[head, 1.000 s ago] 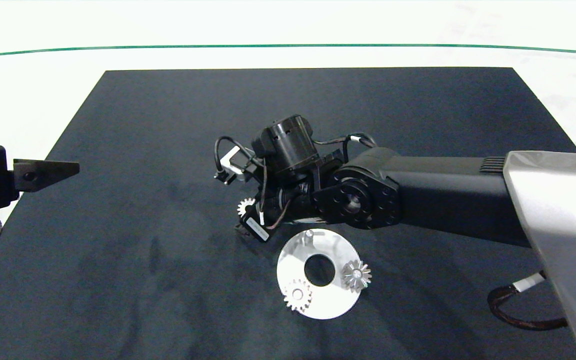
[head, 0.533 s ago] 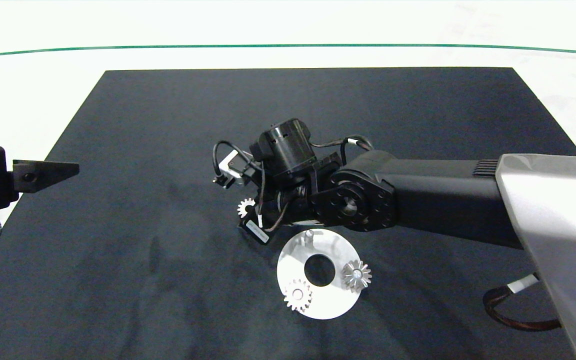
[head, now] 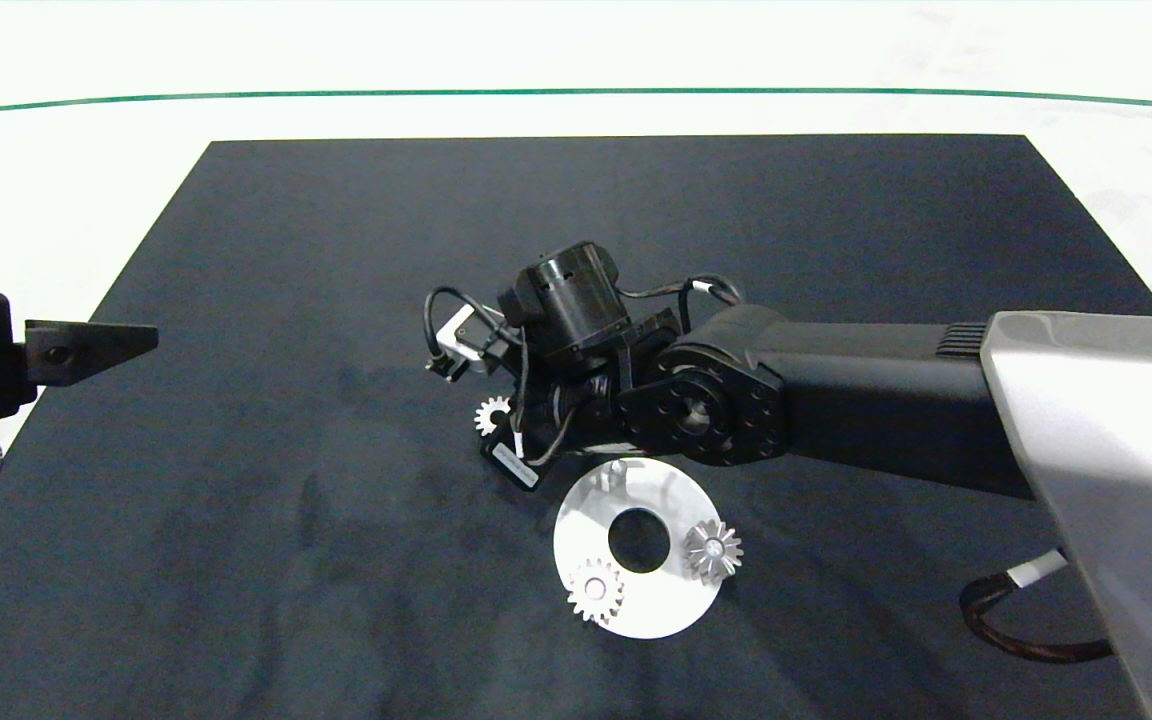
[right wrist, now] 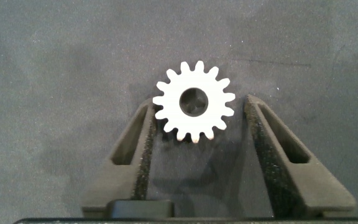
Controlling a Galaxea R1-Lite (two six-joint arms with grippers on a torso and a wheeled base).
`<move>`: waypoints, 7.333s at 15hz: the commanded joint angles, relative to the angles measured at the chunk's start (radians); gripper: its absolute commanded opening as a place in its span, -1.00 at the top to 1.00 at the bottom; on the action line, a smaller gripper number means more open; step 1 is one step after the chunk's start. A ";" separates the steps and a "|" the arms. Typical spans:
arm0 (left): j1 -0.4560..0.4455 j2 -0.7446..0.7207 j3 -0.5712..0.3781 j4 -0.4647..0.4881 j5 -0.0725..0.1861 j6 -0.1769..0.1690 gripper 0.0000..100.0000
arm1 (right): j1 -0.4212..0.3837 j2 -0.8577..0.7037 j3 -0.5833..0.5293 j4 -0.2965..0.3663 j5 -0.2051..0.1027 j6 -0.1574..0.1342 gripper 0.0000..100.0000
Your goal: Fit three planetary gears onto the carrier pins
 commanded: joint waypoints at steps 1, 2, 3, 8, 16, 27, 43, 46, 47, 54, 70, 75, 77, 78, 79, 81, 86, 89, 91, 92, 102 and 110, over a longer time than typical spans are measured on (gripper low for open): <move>0.000 0.000 0.001 0.002 0.001 0.000 -1.00 | 0.003 0.003 0.000 -0.003 -0.001 -0.002 0.01; 0.000 0.000 0.001 0.002 0.001 0.000 -1.00 | 0.005 0.009 0.000 -0.001 -0.001 -0.002 0.07; 0.000 0.000 0.001 0.002 0.001 0.000 -1.00 | 0.005 0.011 0.000 -0.001 -0.001 -0.002 0.10; 0.000 -0.004 0.001 0.002 0.001 0.000 -1.00 | 0.020 0.015 0.000 -0.001 -0.001 -0.002 0.31; -0.003 -0.013 0.003 0.002 0.001 0.006 -1.00 | 0.028 -0.157 0.118 0.000 -0.018 0.004 0.56; -0.009 -0.021 0.008 0.002 0.001 0.007 -1.00 | 0.003 -0.419 0.569 -0.202 -0.064 0.013 0.56; -0.009 -0.021 0.014 0.003 0.001 0.007 -1.00 | -0.015 -0.421 0.676 -0.230 -0.053 0.038 0.56; -0.009 -0.021 0.015 0.003 0.001 0.007 -1.00 | -0.017 -0.417 0.678 -0.230 -0.053 0.038 0.56; -0.009 -0.023 0.015 0.002 0.001 0.007 -1.00 | -0.021 -0.416 0.678 -0.230 -0.053 0.038 0.56; -0.013 -0.024 0.018 0.002 0.001 0.007 -1.00 | -0.027 -0.397 0.678 -0.247 -0.056 0.036 0.56; -0.017 -0.035 0.023 0.017 0.001 0.013 -1.00 | -0.033 -0.440 0.851 -0.440 -0.064 0.033 0.56; -0.036 -0.035 0.023 0.023 0.001 0.013 -1.00 | -0.029 -0.468 1.014 -0.679 -0.098 0.033 0.56; -0.036 -0.035 0.023 0.023 0.001 0.013 -1.00 | -0.027 -0.470 1.068 -0.770 -0.107 0.033 0.56; -0.036 -0.035 0.023 0.023 0.001 0.013 -1.00 | -0.027 -0.471 1.081 -0.788 -0.111 0.031 0.56; -0.036 -0.036 0.023 0.023 0.001 0.013 -1.00 | -0.026 -0.473 1.086 -0.800 -0.113 0.033 0.56; -0.036 -0.035 0.023 0.023 0.001 0.013 -1.00 | -0.026 -0.477 1.084 -0.805 -0.113 0.033 0.56; -0.036 -0.035 0.023 0.025 0.001 0.013 -1.00 | -0.026 -0.513 1.080 -0.806 -0.121 0.033 0.56; -0.036 -0.035 0.023 0.025 0.001 0.013 -1.00 | -0.027 -0.537 1.083 -0.806 -0.124 0.031 0.56; -0.038 -0.036 0.023 0.025 0.001 0.013 -1.00 | -0.033 -0.540 1.080 -0.806 -0.133 0.031 0.56; -0.038 -0.035 0.024 0.025 0.001 0.013 -1.00 | -0.044 -0.534 1.077 -0.806 -0.139 0.030 0.56; -0.044 -0.036 0.029 0.025 0.001 0.013 -1.00 | -0.144 -0.480 1.066 -0.806 -0.156 0.056 0.56; -0.044 -0.039 0.029 0.025 0.001 0.012 -1.00 | -0.158 -0.490 1.061 -0.840 -0.159 0.065 -1.00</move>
